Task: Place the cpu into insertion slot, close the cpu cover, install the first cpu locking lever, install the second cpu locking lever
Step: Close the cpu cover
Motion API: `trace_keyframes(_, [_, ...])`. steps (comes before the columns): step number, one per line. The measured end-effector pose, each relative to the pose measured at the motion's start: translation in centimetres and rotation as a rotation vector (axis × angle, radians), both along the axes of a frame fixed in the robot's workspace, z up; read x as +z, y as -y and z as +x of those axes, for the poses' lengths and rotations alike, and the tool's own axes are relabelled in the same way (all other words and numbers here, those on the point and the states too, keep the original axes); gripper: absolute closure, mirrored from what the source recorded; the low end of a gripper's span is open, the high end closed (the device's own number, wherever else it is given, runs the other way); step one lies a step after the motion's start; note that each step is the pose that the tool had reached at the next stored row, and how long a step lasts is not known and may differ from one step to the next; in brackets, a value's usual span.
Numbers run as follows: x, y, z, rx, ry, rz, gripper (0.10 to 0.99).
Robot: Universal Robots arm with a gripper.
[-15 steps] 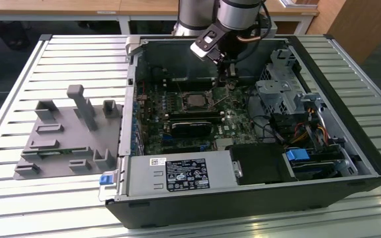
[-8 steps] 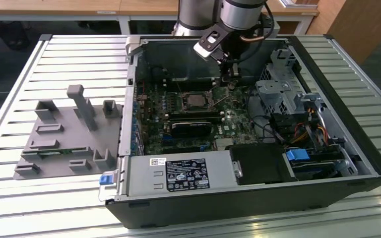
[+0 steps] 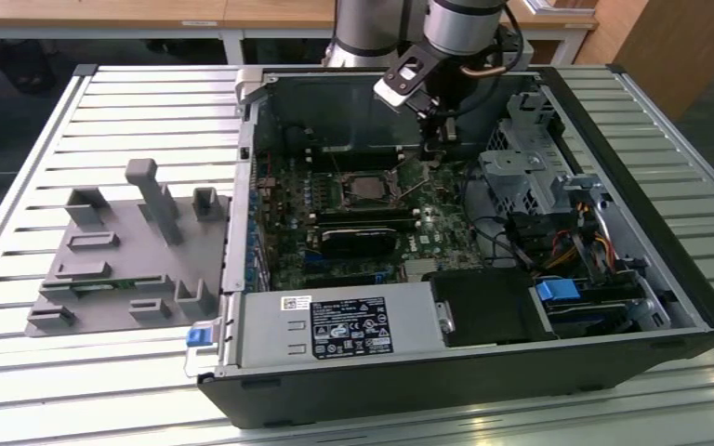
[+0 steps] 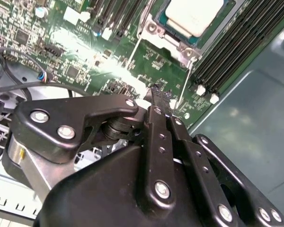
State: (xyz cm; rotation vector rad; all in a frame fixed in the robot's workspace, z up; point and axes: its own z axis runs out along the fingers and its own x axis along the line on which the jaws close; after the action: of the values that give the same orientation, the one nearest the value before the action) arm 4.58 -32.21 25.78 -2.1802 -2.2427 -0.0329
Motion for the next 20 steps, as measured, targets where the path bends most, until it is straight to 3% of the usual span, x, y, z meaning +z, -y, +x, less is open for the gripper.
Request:
trace_keyframes(9, [-0.29,-0.07,1.26,0.001,0.0,0.0,0.98])
trace_keyframes(20, [-0.7,-0.16,2.13,0.001,0.0,0.0,0.98])
